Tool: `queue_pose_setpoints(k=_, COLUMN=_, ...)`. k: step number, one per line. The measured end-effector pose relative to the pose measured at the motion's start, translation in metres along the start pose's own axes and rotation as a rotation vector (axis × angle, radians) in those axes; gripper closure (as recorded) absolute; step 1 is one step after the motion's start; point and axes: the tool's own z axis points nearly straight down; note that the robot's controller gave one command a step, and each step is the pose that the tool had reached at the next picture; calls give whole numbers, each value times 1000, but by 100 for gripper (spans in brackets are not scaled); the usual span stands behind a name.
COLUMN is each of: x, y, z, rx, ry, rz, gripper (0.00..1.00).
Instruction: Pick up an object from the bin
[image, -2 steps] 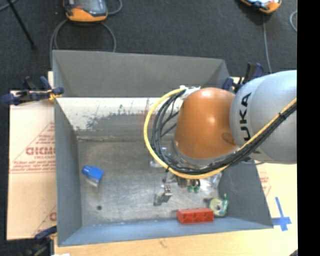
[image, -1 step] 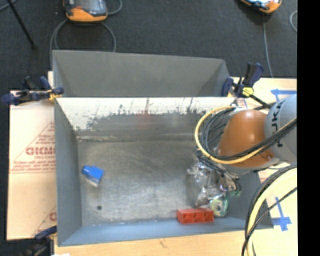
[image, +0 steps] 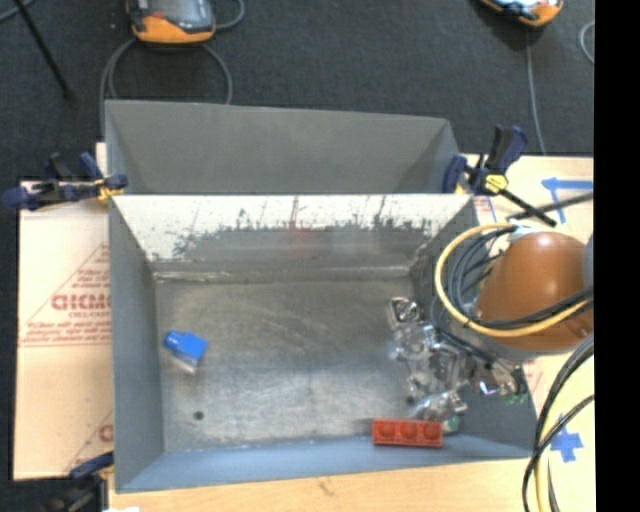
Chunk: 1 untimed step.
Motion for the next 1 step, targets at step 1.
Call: queue_pose_setpoints(k=1, x=4, y=-25, z=-3, rx=-17, ry=26, rz=-437, gripper=0)
